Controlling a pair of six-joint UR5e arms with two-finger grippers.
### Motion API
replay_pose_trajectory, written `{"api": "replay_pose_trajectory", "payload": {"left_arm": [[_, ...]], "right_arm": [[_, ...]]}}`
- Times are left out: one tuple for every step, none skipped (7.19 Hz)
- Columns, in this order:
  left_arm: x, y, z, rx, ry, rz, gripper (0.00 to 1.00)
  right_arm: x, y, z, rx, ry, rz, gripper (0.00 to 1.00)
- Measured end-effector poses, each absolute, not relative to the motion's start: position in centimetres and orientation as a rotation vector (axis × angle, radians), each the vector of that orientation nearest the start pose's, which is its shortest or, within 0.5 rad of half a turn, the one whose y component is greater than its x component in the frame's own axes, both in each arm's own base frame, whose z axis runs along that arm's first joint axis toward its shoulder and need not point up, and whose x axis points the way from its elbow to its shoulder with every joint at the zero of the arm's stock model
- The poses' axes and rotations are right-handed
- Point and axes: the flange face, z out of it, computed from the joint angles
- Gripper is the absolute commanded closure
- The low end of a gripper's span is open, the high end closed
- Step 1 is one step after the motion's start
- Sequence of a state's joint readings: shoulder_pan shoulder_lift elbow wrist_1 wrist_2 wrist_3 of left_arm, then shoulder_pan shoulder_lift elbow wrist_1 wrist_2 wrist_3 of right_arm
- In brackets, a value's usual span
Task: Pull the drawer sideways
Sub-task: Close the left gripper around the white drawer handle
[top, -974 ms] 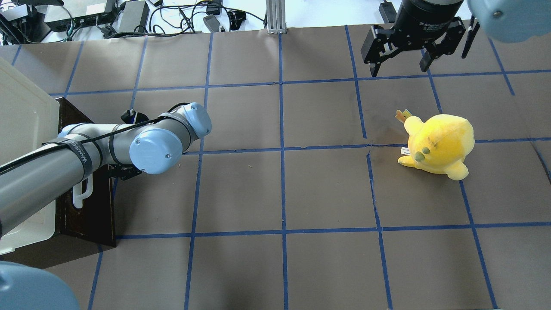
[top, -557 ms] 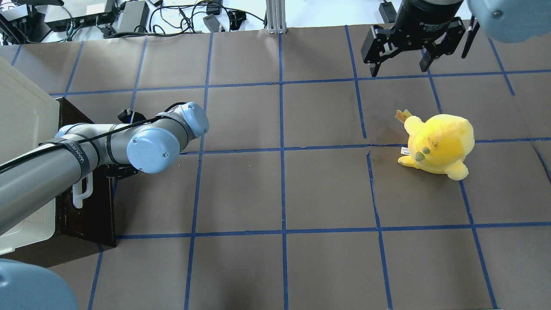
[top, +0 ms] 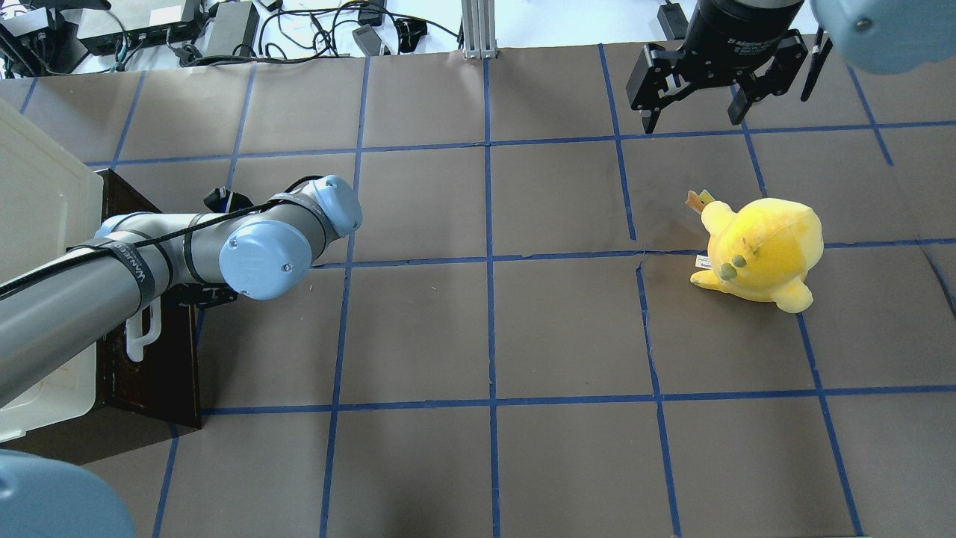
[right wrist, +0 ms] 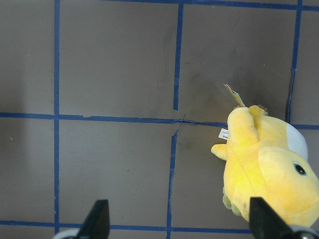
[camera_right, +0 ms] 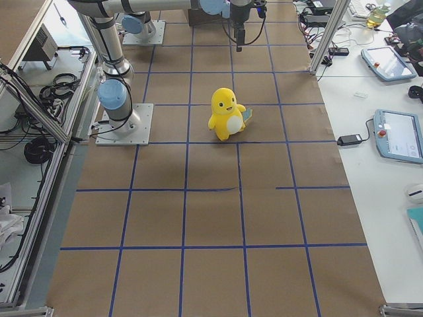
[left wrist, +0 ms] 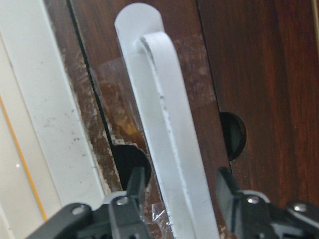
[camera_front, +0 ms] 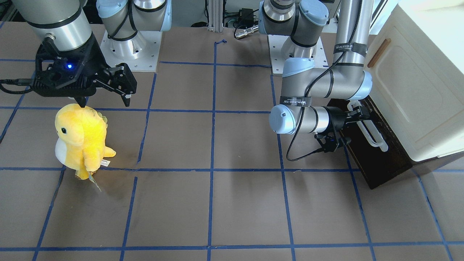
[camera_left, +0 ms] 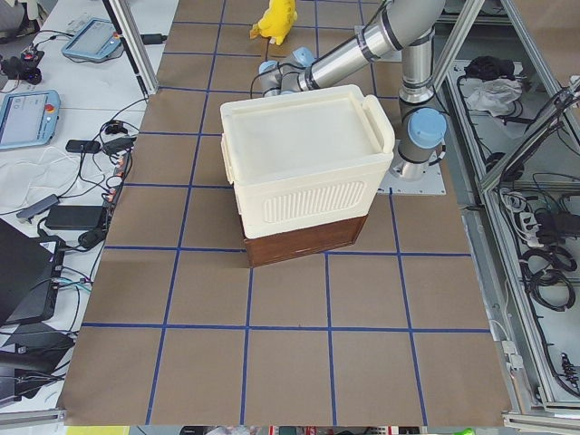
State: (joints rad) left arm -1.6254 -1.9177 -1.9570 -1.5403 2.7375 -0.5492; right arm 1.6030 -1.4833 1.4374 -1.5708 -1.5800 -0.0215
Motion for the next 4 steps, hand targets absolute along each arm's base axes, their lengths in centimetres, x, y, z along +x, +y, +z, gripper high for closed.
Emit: {"api": "replay_pose_trajectory", "payload": {"left_arm": [[-6.84, -48.39, 20.5, -0.02, 1.886, 0.282, 0.59], [-6.85, -48.39, 20.42, -0.021, 1.886, 0.282, 0.62], [-6.87, -48.36, 20.36, -0.023, 1.889, 0.284, 0.62], [-6.91, -48.32, 20.25, -0.024, 1.892, 0.288, 0.81]], "right_arm": [[14.95, -52.85, 50.9, -0.084, 3.149, -0.073, 0.0], [14.95, -52.85, 50.9, -0.084, 3.149, -0.073, 0.0], [14.95, -52.85, 50.9, -0.084, 3.149, -0.073, 0.0], [14.95, -52.85, 50.9, -0.085, 3.149, -0.073, 0.0]]}}
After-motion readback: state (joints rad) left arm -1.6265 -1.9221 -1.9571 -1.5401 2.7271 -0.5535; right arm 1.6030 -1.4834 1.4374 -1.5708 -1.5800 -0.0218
